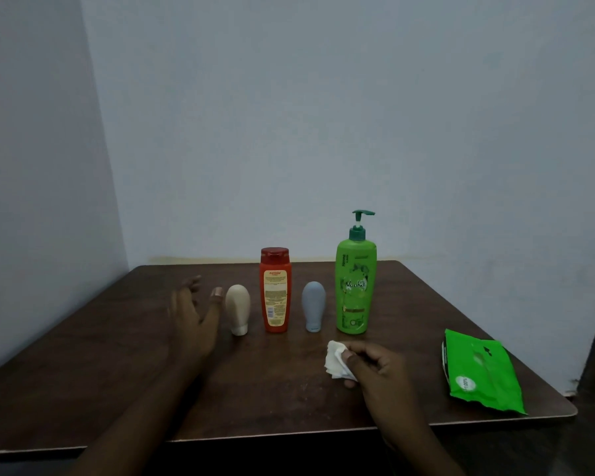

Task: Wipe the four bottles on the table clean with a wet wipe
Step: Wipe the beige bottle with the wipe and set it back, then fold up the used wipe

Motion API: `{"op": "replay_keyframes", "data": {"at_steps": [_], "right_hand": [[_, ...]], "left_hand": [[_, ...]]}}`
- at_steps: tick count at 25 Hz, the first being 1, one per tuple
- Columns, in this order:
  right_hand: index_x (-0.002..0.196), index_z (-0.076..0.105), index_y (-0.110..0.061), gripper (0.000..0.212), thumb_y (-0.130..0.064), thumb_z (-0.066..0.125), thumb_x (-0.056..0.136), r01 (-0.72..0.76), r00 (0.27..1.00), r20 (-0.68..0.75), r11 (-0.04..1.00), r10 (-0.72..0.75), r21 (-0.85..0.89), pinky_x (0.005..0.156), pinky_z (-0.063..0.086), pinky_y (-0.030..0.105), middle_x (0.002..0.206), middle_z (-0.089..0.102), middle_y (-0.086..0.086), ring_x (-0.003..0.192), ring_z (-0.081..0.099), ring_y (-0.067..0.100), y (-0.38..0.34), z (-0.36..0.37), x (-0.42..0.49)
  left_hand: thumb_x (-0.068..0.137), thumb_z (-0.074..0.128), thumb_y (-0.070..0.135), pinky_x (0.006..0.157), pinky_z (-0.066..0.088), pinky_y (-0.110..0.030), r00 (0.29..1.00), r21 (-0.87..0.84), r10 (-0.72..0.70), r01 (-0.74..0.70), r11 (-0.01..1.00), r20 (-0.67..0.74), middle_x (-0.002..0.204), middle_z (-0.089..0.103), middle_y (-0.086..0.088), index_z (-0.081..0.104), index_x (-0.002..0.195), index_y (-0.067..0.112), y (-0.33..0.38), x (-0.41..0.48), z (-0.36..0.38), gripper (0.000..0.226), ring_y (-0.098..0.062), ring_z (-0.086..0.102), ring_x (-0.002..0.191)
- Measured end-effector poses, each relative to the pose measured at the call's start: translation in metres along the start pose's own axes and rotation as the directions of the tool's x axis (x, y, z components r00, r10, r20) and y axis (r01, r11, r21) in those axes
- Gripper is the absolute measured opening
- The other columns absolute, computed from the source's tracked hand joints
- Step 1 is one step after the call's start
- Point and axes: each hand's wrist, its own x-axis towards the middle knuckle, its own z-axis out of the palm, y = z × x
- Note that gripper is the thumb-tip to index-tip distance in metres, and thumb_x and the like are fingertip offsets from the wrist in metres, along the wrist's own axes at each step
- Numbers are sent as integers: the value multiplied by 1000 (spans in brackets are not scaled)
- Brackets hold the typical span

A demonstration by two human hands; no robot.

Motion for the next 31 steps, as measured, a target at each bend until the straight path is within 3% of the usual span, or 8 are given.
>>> {"op": "replay_keyframes", "data": {"at_steps": [4, 6, 10, 15, 21, 23, 28, 31], "right_hand": [[96, 78, -17, 18, -7, 64, 91, 4, 1000, 12, 1000, -4, 15, 63, 58, 33, 86, 77, 3, 78, 73, 18, -3, -1, 0], [96, 77, -17, 19, -5, 63, 91, -8, 1000, 14, 1000, 8, 30, 63, 57, 35, 86, 77, 3, 78, 73, 19, -2, -1, 0], [97, 77, -16, 18, -5, 64, 91, -15, 999, 29, 999, 14, 45, 65, 58, 40, 87, 77, 5, 80, 74, 22, -2, 0, 1], [97, 75, -12, 20, 1, 62, 90, 2, 998, 58, 997, -7, 75, 62, 57, 39, 88, 77, 8, 78, 73, 22, -7, -2, 2], [98, 64, 4, 10, 8, 61, 89, 18, 975, 215, 986, -54, 168, 54, 57, 37, 85, 70, 25, 69, 69, 32, -17, -5, -4], [96, 63, 6, 9, 9, 60, 88, -1, 977, 209, 985, -36, 175, 58, 59, 37, 87, 70, 27, 72, 69, 34, -19, -3, -4], [91, 69, 0, 14, 10, 59, 89, -83, 989, 136, 985, 62, 154, 61, 61, 42, 87, 69, 27, 75, 70, 33, -22, 4, -3], [94, 72, -12, 12, -8, 61, 93, -138, 982, 143, 984, 122, 109, 62, 60, 42, 90, 74, 13, 78, 72, 29, -32, 3, -6]], "left_hand": [[99, 63, 38, 79, 50, -30, 999, -81, -9, 12, 997, 42, 126, 55, 6, 54, 132, 31, 25, -30, -7, 34, -11, 57, 108], [98, 65, 30, 72, 47, -24, 989, -138, -41, 61, 989, 140, 121, 58, 9, 59, 125, 31, 42, -56, -5, 27, -5, 58, 101], [94, 72, 22, 80, 53, -24, 922, -327, -20, 157, 932, 386, 101, 72, 18, 66, 109, 36, 70, -98, 2, 22, -1, 67, 95], [94, 72, 14, 82, 52, -11, 885, -426, 90, 129, 895, 457, 105, 75, 16, 71, 110, 23, 85, -119, 20, 19, 2, 68, 100], [93, 67, 22, 87, 56, -28, 765, -442, 84, 275, 854, 638, 111, 77, -7, 74, 114, 16, 71, -123, 30, 23, -21, 72, 106], [96, 66, 10, 86, 57, -29, 738, -418, 74, 293, 860, 671, 109, 78, -11, 74, 115, 11, 69, -124, 32, 20, -21, 74, 100], [92, 72, 1, 80, 61, -31, 773, -387, 85, 216, 896, 629, 97, 81, -8, 77, 105, 11, 66, -126, 33, 16, -25, 78, 92], [86, 80, 10, 60, 50, -21, 857, -353, 98, 103, 930, 506, 68, 73, 2, 74, 74, 14, 72, -130, 32, 14, -9, 66, 66]]}}
